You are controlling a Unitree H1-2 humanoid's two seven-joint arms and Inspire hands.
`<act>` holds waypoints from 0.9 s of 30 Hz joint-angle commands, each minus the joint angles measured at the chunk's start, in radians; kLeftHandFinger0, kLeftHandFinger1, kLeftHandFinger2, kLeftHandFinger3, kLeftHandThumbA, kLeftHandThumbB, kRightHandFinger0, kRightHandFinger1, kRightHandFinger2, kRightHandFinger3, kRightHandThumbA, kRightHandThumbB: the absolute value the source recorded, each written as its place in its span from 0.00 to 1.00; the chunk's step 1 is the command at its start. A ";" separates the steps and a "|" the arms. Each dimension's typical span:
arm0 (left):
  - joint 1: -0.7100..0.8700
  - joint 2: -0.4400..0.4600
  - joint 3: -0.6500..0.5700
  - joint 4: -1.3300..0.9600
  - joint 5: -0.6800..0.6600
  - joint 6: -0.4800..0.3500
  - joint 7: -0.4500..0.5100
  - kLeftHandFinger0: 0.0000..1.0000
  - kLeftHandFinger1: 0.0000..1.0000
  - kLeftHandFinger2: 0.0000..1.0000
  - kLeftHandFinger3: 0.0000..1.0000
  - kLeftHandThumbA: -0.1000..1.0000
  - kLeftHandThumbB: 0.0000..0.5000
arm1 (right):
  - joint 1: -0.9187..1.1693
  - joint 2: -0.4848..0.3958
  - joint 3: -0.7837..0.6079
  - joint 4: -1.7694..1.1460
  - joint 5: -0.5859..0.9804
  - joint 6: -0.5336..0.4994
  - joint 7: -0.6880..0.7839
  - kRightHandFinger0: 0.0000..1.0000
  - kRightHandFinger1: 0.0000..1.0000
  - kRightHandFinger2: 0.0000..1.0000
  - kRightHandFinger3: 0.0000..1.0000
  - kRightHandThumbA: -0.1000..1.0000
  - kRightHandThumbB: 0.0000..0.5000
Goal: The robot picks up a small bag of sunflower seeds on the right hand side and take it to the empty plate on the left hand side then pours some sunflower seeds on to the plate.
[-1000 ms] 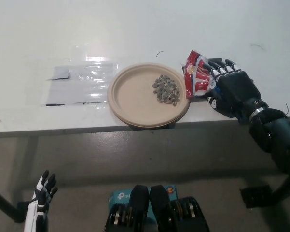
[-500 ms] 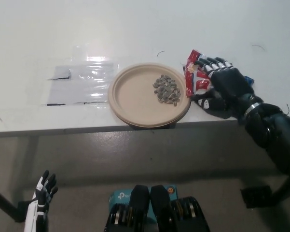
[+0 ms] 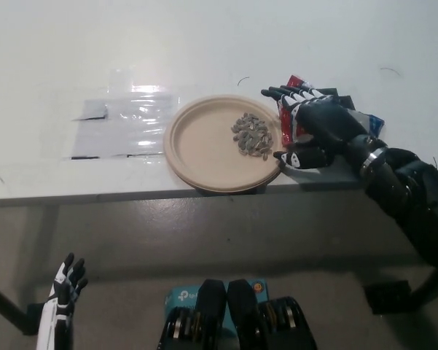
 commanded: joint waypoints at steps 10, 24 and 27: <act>-0.079 0.005 0.001 0.009 0.004 -0.018 -0.001 1.00 1.00 1.00 1.00 1.00 0.12 | 0.188 -0.088 -0.266 -0.659 0.218 0.074 0.078 1.00 1.00 1.00 1.00 1.00 0.76; -0.202 0.013 -0.051 0.066 -0.011 -0.035 -0.060 1.00 1.00 1.00 1.00 1.00 0.36 | 0.776 0.092 -0.365 -1.230 0.284 -0.015 -0.102 1.00 1.00 1.00 1.00 1.00 0.68; -0.194 0.016 -0.060 0.067 -0.020 -0.035 -0.074 1.00 1.00 1.00 1.00 1.00 0.45 | 0.854 0.155 -0.375 -1.132 0.242 -0.085 -0.147 1.00 1.00 1.00 1.00 1.00 0.61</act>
